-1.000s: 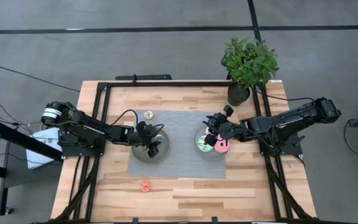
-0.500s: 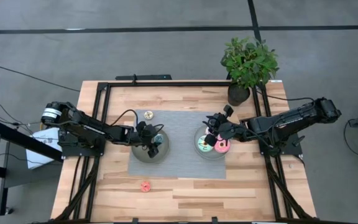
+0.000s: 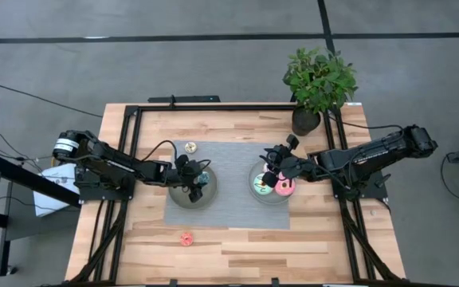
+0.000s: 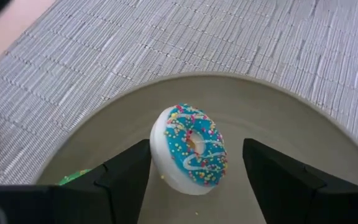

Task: Pick & Place donuts
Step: Put the small blue donut into the green plate, then put the small pink donut into the green plate

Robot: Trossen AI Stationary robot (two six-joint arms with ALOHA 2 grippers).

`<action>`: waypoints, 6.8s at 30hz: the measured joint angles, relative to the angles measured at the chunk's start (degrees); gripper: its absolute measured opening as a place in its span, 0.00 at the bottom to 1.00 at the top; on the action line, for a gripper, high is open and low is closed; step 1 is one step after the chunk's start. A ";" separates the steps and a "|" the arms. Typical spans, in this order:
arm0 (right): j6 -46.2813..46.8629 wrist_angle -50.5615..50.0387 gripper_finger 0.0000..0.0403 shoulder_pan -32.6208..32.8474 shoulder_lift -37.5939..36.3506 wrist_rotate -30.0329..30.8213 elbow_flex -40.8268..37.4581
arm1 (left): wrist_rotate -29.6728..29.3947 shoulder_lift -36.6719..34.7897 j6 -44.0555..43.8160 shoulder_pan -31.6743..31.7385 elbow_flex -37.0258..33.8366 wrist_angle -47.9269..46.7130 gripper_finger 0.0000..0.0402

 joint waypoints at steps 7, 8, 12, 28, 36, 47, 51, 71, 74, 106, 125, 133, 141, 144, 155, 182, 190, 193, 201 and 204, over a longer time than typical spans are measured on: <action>-0.02 0.41 0.27 0.01 0.00 -0.08 0.00 | -1.47 0.00 4.36 0.00 0.00 0.03 0.62; -0.01 0.40 0.27 -0.01 0.00 -0.08 0.00 | -1.70 -0.01 5.08 0.00 0.00 0.04 0.62; -0.02 0.39 0.27 -0.02 0.00 -0.08 0.00 | -2.88 -0.02 7.89 0.00 0.02 0.04 0.62; 0.00 -1.51 0.27 -0.01 0.00 0.03 -0.02 | 1.96 -0.52 7.68 -0.02 12.72 -24.04 0.62; 4.00 -7.61 0.27 0.39 0.00 0.92 -0.04 | 2.05 -0.52 1.43 -2.07 16.11 -34.27 0.62; 9.83 -7.52 0.27 4.50 -1.97 9.80 -7.69 | -2.67 -1.22 -5.68 -8.40 16.11 -38.42 0.62; 11.75 -7.35 0.27 6.03 -4.62 10.68 -10.28 | -2.75 -2.61 -11.42 -12.08 16.11 -40.17 0.62; 16.05 -7.74 0.27 13.64 -11.96 11.27 -15.28 | 7.89 -3.17 -33.50 -29.32 16.09 -36.74 0.62; 15.93 -7.60 0.27 13.64 -11.96 11.27 -15.28 | 8.15 -3.14 -36.14 -30.52 16.06 -34.41 0.62; 25.50 -28.32 0.24 28.61 -26.96 24.39 -15.26 | 1.96 -3.02 -39.69 -32.98 16.06 -31.39 0.62; 10.33 -22.15 0.02 13.85 -28.64 24.14 -15.23 | 1.64 -3.02 -38.21 -32.98 16.06 -31.41 0.62; -1.44 -12.65 0.00 12.07 -32.18 21.18 -15.23 | 1.59 -3.02 -38.16 -32.98 16.06 -31.41 0.62; -12.10 -6.28 0.00 12.07 -38.44 8.95 -15.48 | 0.91 -3.02 -36.47 -32.98 16.06 -31.34 0.62; -17.41 1.08 0.00 12.04 -41.02 2.78 -19.17 | 0.92 -3.02 -36.46 -32.98 16.06 -31.40 0.62; -22.71 12.79 0.00 7.69 -57.40 -11.45 -33.19 | 2.06 -3.02 -36.99 -32.98 16.05 -31.29 0.62; -22.68 5.31 0.00 4.20 -71.10 -22.07 -36.63 | 14.07 6.48 -57.77 -33.07 16.02 -29.90 0.62; -22.68 4.04 0.00 4.20 -71.10 -18.93 -36.63 | 9.83 7.30 -57.18 -32.99 16.02 -26.41 0.62; -22.68 3.69 0.00 4.20 -71.10 -18.87 -36.63 | 9.53 7.30 -57.22 -33.03 16.02 -26.49 0.62; -22.68 3.50 0.00 4.20 -71.10 -18.85 -36.63 | 9.84 7.30 -57.11 -33.03 16.02 -26.56 0.62; -22.68 3.17 0.00 4.20 -71.10 -18.85 -36.63 | 10.88 7.30 -56.31 -33.04 16.02 -26.56 0.62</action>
